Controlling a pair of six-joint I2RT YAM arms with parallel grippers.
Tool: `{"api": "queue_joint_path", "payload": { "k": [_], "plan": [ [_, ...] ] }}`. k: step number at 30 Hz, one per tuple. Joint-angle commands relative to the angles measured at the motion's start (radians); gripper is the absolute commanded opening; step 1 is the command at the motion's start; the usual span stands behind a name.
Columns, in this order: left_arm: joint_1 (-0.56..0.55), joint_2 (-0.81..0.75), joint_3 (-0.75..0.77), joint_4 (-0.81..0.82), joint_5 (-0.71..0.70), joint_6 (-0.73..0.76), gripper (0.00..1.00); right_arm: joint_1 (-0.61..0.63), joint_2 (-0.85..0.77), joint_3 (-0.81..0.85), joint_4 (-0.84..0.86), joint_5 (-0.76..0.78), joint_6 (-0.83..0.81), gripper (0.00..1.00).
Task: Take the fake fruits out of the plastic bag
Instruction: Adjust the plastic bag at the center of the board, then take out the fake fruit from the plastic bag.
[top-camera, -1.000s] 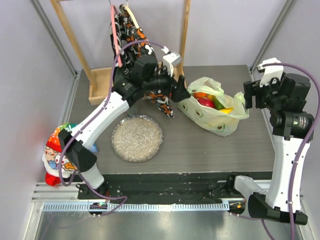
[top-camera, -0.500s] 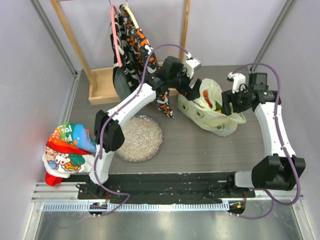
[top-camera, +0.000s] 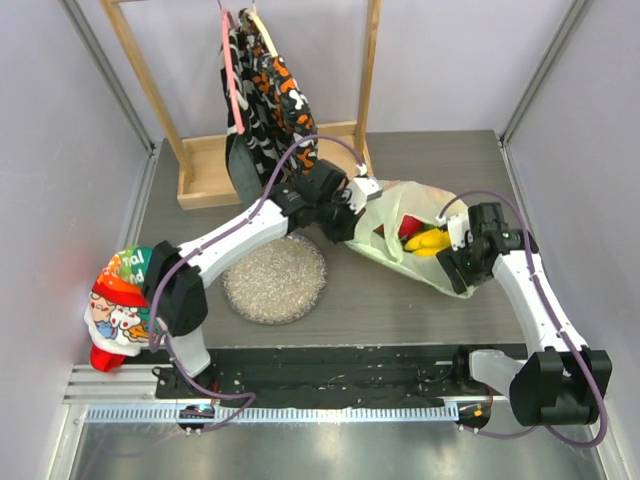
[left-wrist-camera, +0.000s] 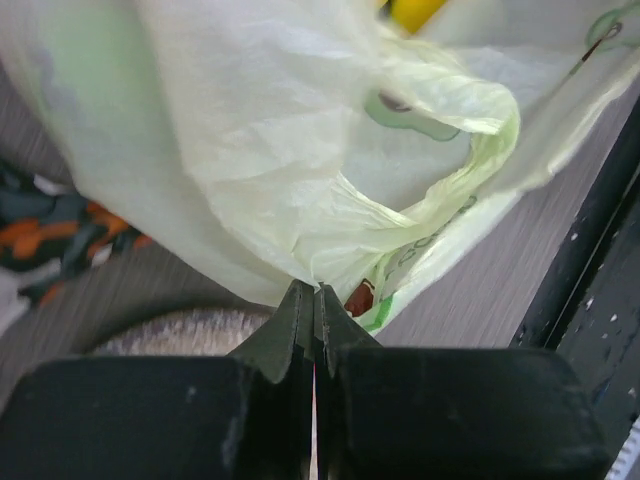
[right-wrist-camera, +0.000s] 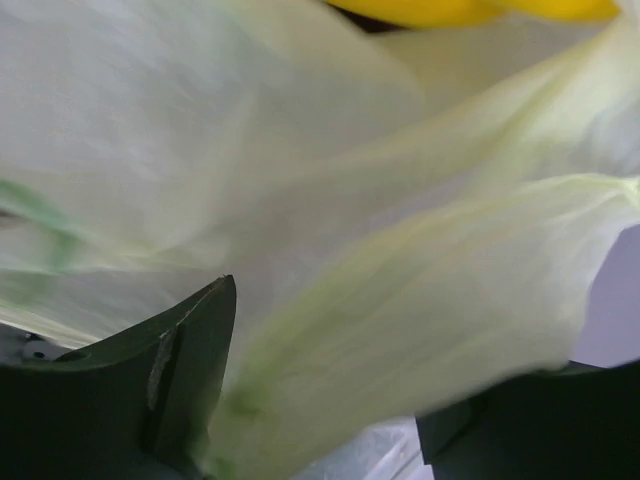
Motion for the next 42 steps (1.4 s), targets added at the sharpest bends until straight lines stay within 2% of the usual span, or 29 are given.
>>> {"api": "queue_joint_path", "payload": {
  "k": [1,3,4,5,6,7,8,9,11,12,13,14,18,20,26,31,34,37,42],
  "plan": [
    [0.034,-0.136,-0.107,0.025,-0.068,0.019,0.0,-0.032,-0.045,0.016,-0.033,0.182,-0.035,0.73],
    [0.04,-0.136,-0.109,0.011,-0.04,0.013,0.0,-0.042,-0.035,0.135,-0.069,0.157,-0.027,0.76],
    [0.041,-0.137,-0.106,0.009,-0.031,-0.001,0.0,-0.042,-0.019,0.192,-0.091,0.097,-0.028,0.8],
    [0.041,-0.141,-0.104,0.015,-0.007,-0.009,0.11,-0.042,-0.01,0.257,-0.135,0.052,-0.033,0.8],
    [0.043,-0.144,-0.103,0.032,0.009,-0.013,0.24,-0.042,0.002,0.391,-0.155,0.008,-0.036,0.82],
    [0.046,-0.15,-0.1,0.046,0.029,-0.032,0.34,-0.042,0.036,0.459,-0.177,-0.102,-0.041,0.83],
    [0.046,-0.16,-0.097,0.057,0.05,-0.036,0.43,-0.042,0.053,0.524,-0.215,-0.148,-0.047,0.83],
    [0.046,-0.165,-0.091,0.081,0.052,-0.047,0.47,-0.041,0.076,0.638,-0.232,-0.19,-0.067,0.84],
    [0.051,-0.17,-0.066,0.095,0.05,-0.079,0.58,-0.024,0.135,0.728,-0.266,-0.274,-0.088,0.83],
    [0.052,-0.17,-0.052,0.097,0.05,-0.091,0.6,-0.003,0.151,0.783,-0.272,-0.293,-0.112,0.83],
    [0.063,-0.168,-0.037,0.094,0.052,-0.104,0.62,0.023,0.166,0.796,-0.277,-0.304,-0.131,0.82],
    [0.069,-0.168,-0.022,0.089,0.052,-0.146,0.68,0.037,0.194,0.8,-0.281,-0.324,-0.149,0.81],
    [0.118,-0.183,0.02,0.078,0.07,-0.2,0.73,0.105,0.278,0.758,-0.298,-0.351,-0.277,0.71],
    [0.152,-0.193,0.021,0.069,0.089,-0.201,0.74,0.122,0.318,0.742,-0.319,-0.354,-0.368,0.7],
    [0.235,-0.243,-0.012,0.025,0.102,-0.153,0.74,0.123,0.469,0.708,-0.304,-0.247,-0.543,0.64],
    [0.27,-0.26,-0.043,0.008,0.084,-0.118,0.73,0.122,0.516,0.716,-0.298,-0.232,-0.614,0.63],
    [0.279,-0.26,-0.046,0.005,0.085,-0.118,0.73,0.126,0.53,0.737,-0.356,-0.255,-0.666,0.6],
    [0.281,-0.253,-0.043,0.003,0.089,-0.118,0.73,0.145,0.518,0.713,-0.402,-0.259,-0.705,0.63],
    [0.282,-0.23,-0.023,0.0,0.087,-0.092,0.73,0.157,0.507,0.612,-0.308,-0.204,-0.72,0.65]
  ]
}}
